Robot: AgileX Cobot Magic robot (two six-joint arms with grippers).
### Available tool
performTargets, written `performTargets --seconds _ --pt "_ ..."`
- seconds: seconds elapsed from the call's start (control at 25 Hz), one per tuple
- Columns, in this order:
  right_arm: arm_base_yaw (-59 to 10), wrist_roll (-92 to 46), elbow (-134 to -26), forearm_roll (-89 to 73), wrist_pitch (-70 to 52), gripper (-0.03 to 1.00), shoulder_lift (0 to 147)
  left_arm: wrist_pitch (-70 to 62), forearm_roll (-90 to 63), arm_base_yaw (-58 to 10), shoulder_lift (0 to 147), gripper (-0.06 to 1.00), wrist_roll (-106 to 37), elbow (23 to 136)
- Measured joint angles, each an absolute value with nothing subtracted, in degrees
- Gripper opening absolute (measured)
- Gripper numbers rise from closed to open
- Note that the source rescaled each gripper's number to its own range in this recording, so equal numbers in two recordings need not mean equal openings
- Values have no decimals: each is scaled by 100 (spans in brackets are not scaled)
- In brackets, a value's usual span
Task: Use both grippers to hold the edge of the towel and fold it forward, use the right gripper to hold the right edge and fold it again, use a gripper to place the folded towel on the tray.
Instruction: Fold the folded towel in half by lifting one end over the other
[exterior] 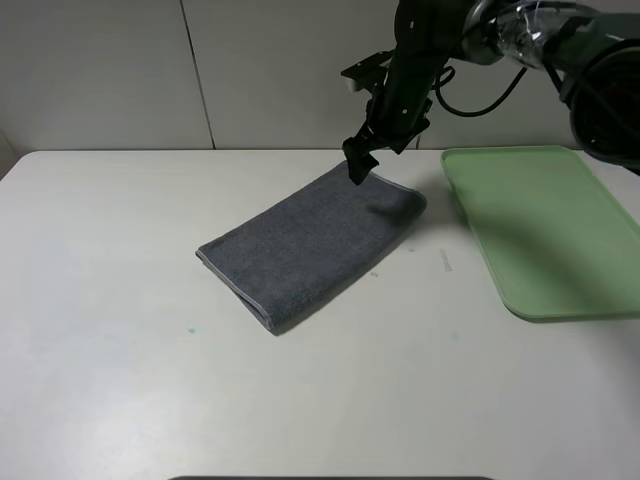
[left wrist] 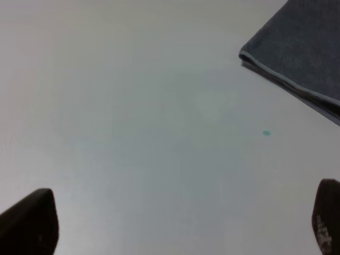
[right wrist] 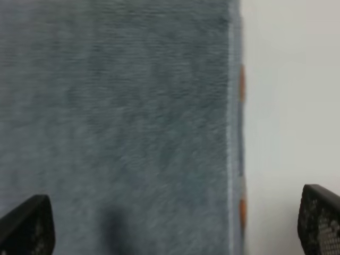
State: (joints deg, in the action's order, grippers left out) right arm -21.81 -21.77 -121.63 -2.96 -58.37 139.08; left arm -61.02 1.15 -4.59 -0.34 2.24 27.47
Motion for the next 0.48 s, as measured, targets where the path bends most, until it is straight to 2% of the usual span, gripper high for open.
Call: performTargets --seconds 0.48 --pt "-1854 -2570 -12363 -345 -5796 100 14432 -6097 115 -459 -34 94 224 2747"
